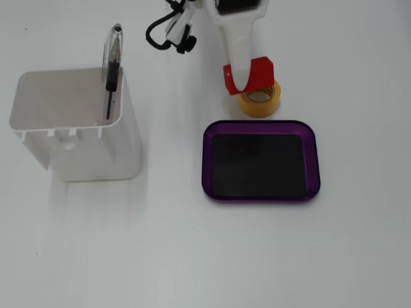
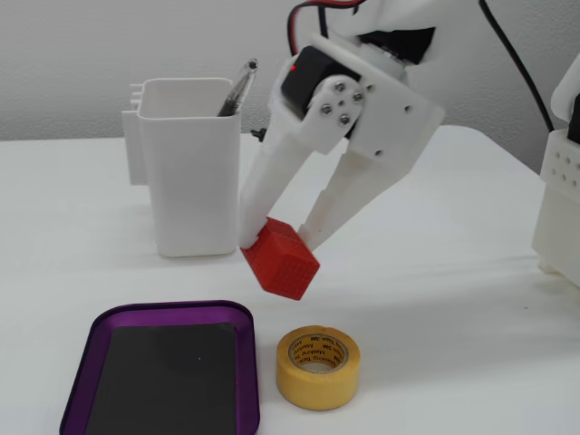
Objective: Pick up the cube and place it in the box.
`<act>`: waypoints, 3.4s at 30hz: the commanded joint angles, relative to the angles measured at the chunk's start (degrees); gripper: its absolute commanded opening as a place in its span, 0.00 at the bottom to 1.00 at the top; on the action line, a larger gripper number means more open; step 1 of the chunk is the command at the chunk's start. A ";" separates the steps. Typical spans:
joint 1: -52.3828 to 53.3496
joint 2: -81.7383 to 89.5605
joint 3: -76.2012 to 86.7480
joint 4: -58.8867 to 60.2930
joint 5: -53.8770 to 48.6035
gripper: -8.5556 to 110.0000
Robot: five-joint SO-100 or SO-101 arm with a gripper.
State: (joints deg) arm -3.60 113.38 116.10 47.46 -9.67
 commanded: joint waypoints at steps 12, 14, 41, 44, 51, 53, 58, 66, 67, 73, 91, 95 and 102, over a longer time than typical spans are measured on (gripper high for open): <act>0.53 -27.69 -25.84 -0.53 0.44 0.07; 0.53 -30.50 -26.54 -0.97 0.44 0.07; 4.04 -35.24 -29.97 3.34 0.44 0.20; 3.96 -35.24 -35.95 8.79 0.44 0.20; 3.96 -35.24 -55.55 25.05 0.53 0.20; 3.87 -35.24 -61.17 29.97 0.53 0.20; 3.87 -35.24 -71.98 41.84 0.53 0.20; 3.78 -30.50 -79.80 49.48 0.53 0.20; 3.78 -28.65 -78.57 49.39 0.44 0.20; 2.55 -16.26 -67.85 49.22 0.18 0.20; 2.81 28.74 2.99 19.60 0.44 0.21; 2.81 38.06 17.23 12.48 0.53 0.21; 2.90 53.26 33.75 8.26 0.53 0.21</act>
State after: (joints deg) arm -0.70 161.28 146.25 57.39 -9.32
